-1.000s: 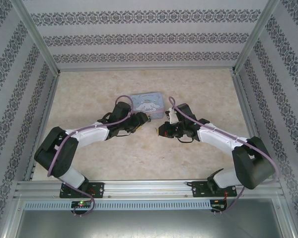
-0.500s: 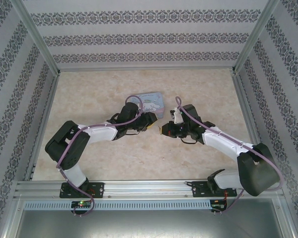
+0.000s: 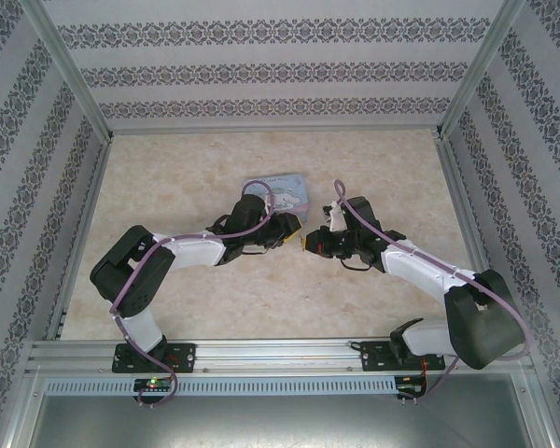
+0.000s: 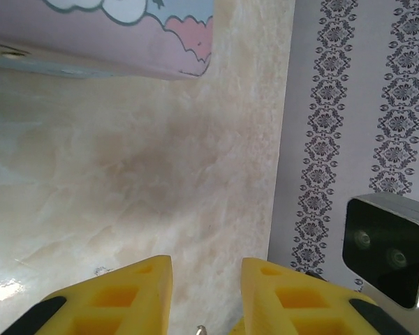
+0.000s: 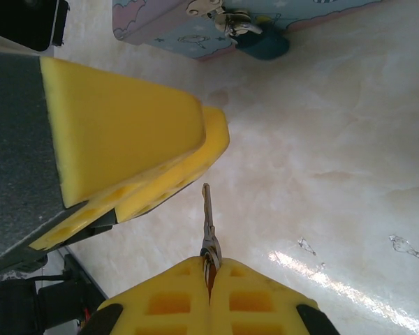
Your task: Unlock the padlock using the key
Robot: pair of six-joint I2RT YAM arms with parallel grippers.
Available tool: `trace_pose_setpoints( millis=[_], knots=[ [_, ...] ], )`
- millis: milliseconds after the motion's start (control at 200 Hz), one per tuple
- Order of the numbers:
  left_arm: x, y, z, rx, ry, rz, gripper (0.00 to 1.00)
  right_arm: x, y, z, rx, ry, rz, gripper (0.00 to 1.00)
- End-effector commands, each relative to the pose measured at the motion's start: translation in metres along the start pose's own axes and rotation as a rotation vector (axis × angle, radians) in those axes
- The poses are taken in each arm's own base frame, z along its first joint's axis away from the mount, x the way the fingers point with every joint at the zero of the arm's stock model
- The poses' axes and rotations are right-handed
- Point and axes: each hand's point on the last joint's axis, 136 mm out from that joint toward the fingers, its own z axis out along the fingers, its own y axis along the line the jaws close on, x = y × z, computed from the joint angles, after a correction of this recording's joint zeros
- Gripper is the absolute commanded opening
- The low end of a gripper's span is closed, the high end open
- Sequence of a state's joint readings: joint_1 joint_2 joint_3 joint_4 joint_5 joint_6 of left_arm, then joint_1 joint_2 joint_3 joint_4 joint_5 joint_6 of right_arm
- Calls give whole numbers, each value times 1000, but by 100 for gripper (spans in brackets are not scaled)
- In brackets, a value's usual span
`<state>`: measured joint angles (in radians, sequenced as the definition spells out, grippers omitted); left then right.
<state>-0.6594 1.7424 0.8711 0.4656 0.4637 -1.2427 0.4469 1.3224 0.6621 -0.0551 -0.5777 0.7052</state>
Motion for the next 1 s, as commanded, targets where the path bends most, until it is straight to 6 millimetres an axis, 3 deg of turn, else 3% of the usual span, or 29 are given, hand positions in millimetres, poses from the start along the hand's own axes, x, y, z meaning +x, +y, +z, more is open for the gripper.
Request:
trace_pose_setpoints(
  millis=[0,999],
  knots=[
    [2,-18,5,58,1,26,31,0,3,-1,-29,-5,5,0],
    [2,-15,12,46,-1,47,19,1,4,-1,-44,-1,9,0]
  ],
)
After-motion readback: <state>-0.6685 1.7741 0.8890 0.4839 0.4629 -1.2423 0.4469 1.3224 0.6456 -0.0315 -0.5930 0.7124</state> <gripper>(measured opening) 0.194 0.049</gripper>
